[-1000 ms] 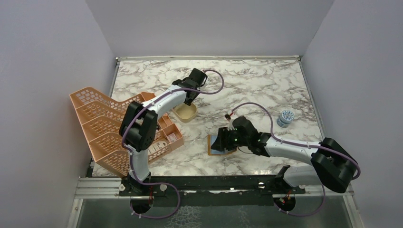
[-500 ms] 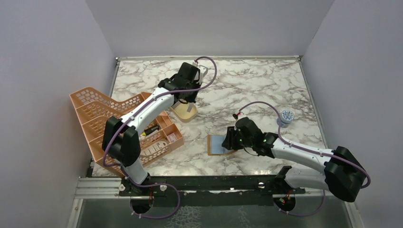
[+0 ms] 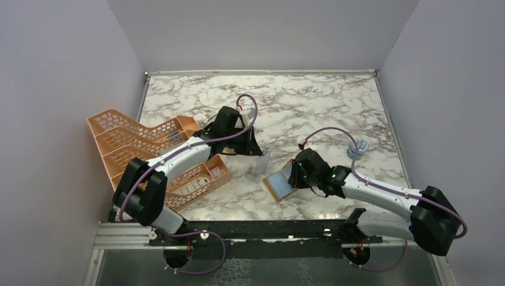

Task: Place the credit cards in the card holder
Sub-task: Insert the credit card into the card holder.

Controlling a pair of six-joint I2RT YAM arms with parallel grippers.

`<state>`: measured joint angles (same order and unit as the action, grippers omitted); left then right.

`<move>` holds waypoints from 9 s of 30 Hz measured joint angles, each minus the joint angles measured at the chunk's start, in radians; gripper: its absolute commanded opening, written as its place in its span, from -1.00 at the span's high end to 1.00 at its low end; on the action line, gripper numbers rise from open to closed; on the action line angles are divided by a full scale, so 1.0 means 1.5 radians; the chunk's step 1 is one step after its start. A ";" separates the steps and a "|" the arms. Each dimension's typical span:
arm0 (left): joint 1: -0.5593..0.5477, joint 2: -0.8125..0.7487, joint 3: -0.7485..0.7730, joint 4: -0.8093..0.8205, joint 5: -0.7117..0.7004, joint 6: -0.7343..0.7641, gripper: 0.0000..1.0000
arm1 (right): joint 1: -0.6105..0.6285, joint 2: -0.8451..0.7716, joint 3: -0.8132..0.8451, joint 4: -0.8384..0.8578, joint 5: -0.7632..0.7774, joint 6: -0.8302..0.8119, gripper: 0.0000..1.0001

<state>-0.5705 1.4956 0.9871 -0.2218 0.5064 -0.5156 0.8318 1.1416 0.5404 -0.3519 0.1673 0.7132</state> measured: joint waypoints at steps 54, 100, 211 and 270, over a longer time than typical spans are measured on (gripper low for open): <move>-0.101 0.111 -0.199 0.342 -0.037 -0.271 1.00 | -0.072 0.151 0.140 -0.062 0.120 -0.165 0.01; -0.100 0.064 -0.208 0.335 -0.049 -0.309 1.00 | -0.074 -0.026 -0.050 -0.008 -0.065 0.116 0.22; -0.130 0.170 -0.183 0.402 -0.053 -0.370 1.00 | -0.023 0.035 -0.016 -0.020 0.048 0.049 0.70; -0.177 0.159 -0.207 0.452 -0.170 -0.391 0.32 | -0.023 -0.035 -0.017 -0.087 0.027 0.102 0.51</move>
<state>-0.8356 1.7336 0.6765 0.4564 0.2520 -1.1027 0.7971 1.0897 0.5156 -0.4828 0.2081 0.8669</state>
